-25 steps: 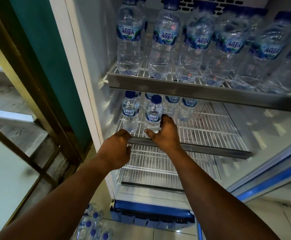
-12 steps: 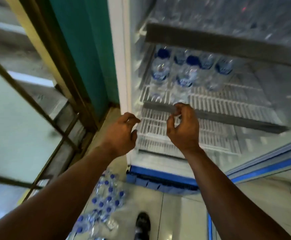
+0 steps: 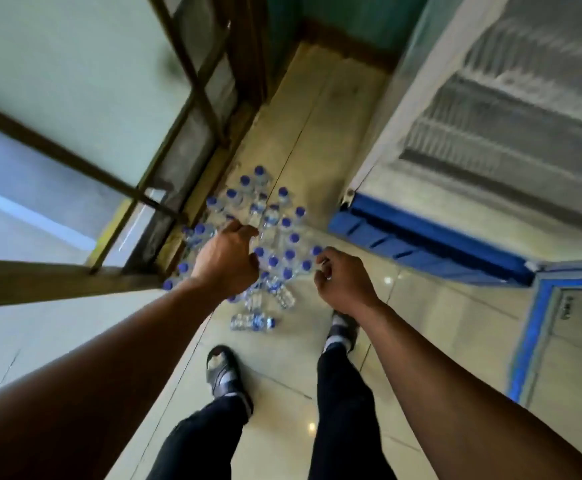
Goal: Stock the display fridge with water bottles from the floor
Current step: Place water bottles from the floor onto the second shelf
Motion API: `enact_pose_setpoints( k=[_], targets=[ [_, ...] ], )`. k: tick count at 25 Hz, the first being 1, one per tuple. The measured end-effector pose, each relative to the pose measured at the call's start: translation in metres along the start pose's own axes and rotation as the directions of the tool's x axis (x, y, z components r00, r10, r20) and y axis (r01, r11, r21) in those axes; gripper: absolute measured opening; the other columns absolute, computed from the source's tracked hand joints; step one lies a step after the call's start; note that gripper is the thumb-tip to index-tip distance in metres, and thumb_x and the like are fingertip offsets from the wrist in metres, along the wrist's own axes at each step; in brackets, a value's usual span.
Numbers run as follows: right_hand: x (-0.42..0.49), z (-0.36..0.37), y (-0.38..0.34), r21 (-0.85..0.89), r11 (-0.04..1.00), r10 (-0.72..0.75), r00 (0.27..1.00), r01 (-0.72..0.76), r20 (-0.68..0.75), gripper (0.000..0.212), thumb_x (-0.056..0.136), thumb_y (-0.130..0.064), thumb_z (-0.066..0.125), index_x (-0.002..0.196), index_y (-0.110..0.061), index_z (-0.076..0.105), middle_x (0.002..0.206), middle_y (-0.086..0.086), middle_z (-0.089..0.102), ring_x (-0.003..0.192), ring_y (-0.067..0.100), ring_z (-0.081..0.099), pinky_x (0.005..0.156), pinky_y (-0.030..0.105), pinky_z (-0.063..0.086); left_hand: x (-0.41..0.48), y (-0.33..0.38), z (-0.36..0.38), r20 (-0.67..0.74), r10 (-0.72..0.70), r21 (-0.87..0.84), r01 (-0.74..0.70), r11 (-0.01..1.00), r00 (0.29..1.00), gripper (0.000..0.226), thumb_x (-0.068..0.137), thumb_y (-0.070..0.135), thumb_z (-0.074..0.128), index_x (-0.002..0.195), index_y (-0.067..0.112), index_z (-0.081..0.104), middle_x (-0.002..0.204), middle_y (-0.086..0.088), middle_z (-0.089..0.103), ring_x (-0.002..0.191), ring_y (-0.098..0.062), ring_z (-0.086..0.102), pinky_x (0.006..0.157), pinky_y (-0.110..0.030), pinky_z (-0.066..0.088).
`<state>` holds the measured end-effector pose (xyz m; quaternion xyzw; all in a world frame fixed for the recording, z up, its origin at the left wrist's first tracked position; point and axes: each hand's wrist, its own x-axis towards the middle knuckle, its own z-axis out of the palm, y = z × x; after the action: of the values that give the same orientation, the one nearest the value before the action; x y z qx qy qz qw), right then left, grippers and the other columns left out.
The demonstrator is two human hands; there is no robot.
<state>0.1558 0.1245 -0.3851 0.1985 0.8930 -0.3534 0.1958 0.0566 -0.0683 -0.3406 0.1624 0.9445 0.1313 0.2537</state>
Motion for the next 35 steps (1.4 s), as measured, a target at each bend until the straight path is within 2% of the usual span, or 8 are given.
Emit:
enact_pose_setpoints(
  k=[7,10,12,15,19,26,29,35],
  targets=[
    [0.050,0.312,0.091,0.143,0.871,0.429,0.869,-0.470,0.247,0.016,0.083,-0.028,0.069,0.094,-0.020,0.063,0.094,-0.002,0.068,0.088,0.020,0.062,0.078,0.026,0.050,0.010,-0.199,0.246,0.226,-0.345,-0.064,0.367,0.928,0.911,0.068,0.079,0.034,0.074,0.137,0.011,0.046,0.134,-0.016,0.053,0.120,-0.036,0.053,0.095,-0.039,0.045],
    [0.076,0.408,0.123,0.439,0.323,0.739,0.513,-0.838,0.437,0.040,0.084,-0.039,0.072,0.110,-0.011,0.062,0.104,0.007,0.065,0.093,0.025,0.065,0.072,0.034,0.058,0.032,-0.236,0.332,0.196,-0.404,-0.169,0.436,0.884,0.894,0.086,0.077,0.047,0.077,0.142,0.008,0.038,0.141,-0.015,0.049,0.129,-0.033,0.046,0.103,-0.038,0.039],
    [0.094,0.461,0.140,0.517,0.020,0.731,0.365,-0.856,0.576,0.049,0.084,-0.042,0.074,0.118,-0.010,0.058,0.108,0.012,0.063,0.086,0.025,0.065,0.070,0.035,0.057,0.049,-0.249,0.377,0.150,-0.408,-0.222,0.432,0.874,0.901,0.089,0.073,0.051,0.079,0.141,0.008,0.039,0.137,-0.013,0.052,0.127,-0.031,0.047,0.100,-0.036,0.039],
    [0.117,0.518,0.153,0.564,-0.178,0.648,0.336,-0.806,0.684,0.062,0.084,-0.041,0.075,0.131,-0.010,0.050,0.125,0.016,0.057,0.107,0.032,0.063,0.085,0.044,0.053,0.068,-0.259,0.418,0.031,-0.426,-0.240,0.421,0.875,0.904,0.082,0.071,0.051,0.081,0.134,0.013,0.043,0.122,-0.007,0.061,0.114,-0.028,0.055,0.083,-0.031,0.040],
    [0.136,0.537,0.153,0.622,-0.296,0.643,0.330,-0.725,0.691,0.042,0.085,-0.029,0.076,0.110,-0.008,0.049,0.112,0.017,0.055,0.104,0.031,0.057,0.099,0.046,0.052,0.080,-0.267,0.431,-0.075,-0.435,-0.119,0.425,0.897,0.897,0.066,0.079,0.057,0.071,0.127,0.018,0.046,0.107,-0.007,0.067,0.100,-0.030,0.062,0.072,-0.031,0.038],
    [0.111,0.476,0.134,0.721,-0.096,0.785,0.393,-0.686,0.479,0.042,0.078,-0.024,0.073,0.116,-0.019,0.056,0.105,0.003,0.062,0.087,0.020,0.063,0.084,0.039,0.057,0.055,-0.257,0.378,-0.052,-0.339,-0.054,0.337,0.940,0.939,0.065,0.076,0.063,0.067,0.124,0.020,0.055,0.100,-0.006,0.071,0.090,-0.028,0.066,0.073,-0.032,0.050],
    [0.074,0.395,0.107,0.822,0.131,0.722,0.621,-0.554,0.304,0.074,0.055,-0.039,0.081,0.123,-0.039,0.054,0.113,-0.004,0.068,0.094,0.017,0.068,0.094,0.047,0.056,0.020,-0.214,0.297,-0.105,-0.246,-0.101,0.236,0.966,0.964,0.062,0.067,0.065,0.071,0.113,0.025,0.062,0.092,-0.002,0.073,0.080,-0.025,0.068,0.065,-0.028,0.046],
    [-0.002,0.130,0.022,0.847,0.471,0.424,0.905,-0.247,0.028,0.062,0.060,-0.025,0.086,0.117,-0.036,0.065,0.111,-0.004,0.074,0.104,0.019,0.070,0.089,0.034,0.055,-0.030,-0.082,0.087,-0.228,0.065,-0.226,-0.118,0.967,0.971,0.064,0.057,0.053,0.083,0.112,0.027,0.065,0.097,0.003,0.069,0.075,-0.022,0.068,0.062,-0.030,0.054]
  ],
)
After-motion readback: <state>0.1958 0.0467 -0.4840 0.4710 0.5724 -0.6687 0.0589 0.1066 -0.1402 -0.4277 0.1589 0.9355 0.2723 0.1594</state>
